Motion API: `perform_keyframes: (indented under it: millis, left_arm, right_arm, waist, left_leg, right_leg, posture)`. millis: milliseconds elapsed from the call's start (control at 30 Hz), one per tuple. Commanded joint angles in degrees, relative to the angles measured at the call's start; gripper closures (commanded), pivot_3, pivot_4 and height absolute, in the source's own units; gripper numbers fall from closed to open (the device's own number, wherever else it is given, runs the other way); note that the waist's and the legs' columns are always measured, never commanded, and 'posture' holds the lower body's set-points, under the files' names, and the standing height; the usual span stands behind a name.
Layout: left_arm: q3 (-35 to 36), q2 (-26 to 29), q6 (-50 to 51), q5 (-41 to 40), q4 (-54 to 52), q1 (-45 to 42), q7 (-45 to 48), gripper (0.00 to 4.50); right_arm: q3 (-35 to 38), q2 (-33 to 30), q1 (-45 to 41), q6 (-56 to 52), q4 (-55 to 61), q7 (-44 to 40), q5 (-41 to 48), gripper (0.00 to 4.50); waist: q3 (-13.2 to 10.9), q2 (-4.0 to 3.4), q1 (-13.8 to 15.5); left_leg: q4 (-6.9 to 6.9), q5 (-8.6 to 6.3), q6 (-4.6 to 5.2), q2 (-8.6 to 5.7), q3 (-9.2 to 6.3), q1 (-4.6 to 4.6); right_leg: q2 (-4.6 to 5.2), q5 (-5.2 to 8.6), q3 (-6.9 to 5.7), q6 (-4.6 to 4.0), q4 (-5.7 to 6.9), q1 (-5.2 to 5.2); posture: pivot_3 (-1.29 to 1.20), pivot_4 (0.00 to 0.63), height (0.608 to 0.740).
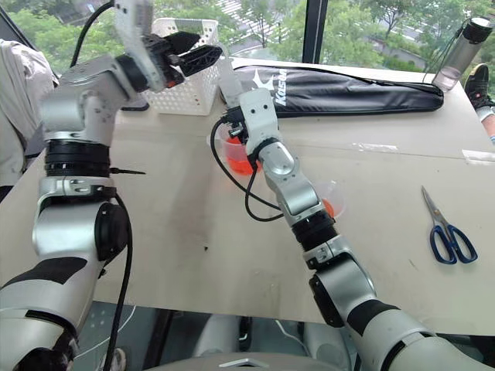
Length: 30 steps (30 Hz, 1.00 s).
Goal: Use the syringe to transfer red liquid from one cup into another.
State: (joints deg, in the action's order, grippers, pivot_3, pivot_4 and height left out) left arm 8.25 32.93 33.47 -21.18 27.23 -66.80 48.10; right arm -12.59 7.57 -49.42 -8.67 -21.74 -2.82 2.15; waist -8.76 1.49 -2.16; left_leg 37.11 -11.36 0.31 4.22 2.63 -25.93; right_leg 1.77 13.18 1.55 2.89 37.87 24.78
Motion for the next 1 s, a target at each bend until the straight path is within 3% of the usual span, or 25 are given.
perform_keyframes:
  millis: [33, 267, 1000]
  left_arm:
    - [3.7, 3.4, 9.7, -7.2, -10.5, 3.9, 2.8, 0.7]
    - [2.6, 4.9, 18.9, -11.1, -22.6, 13.4, 0.6, 0.7]
    - [1.6, 1.3, 14.2, -9.8, -21.1, 13.0, -4.0, 0.7]
  right_arm:
    - [0.0, 3.6, 0.0, 1.3, 1.5, 0.1, 0.0, 3.06]
    - [0.2, 3.5, -0.3, 2.3, 1.6, 0.2, -0.1, 3.06]
    - [0.8, 3.9, -1.0, 6.4, 1.7, -0.9, 2.1, 3.06]
  waist:
    - [0.0, 0.0, -0.3]
    - [0.0, 0.0, 0.0]
    - [0.0, 0.01, -0.1]
  left_leg:
    - [0.0, 0.0, 0.0, 0.0, -0.01, -0.01]
    - [0.01, 0.01, -0.03, 0.0, -0.05, 0.03]
    - [0.03, 0.05, -0.09, -0.01, -0.06, 0.09]
  right_leg:
    - [0.0, 0.0, 0.0, 0.0, 0.0, 0.0]
    - [0.01, 0.0, -0.03, 0.0, 0.01, -0.01]
    - [0.01, 0.0, -0.02, -0.01, 0.03, -0.04]
  posture:
    - [0.0, 0.15, 0.724]
    - [0.0, 0.15, 0.724]
    - [0.0, 0.15, 0.724]
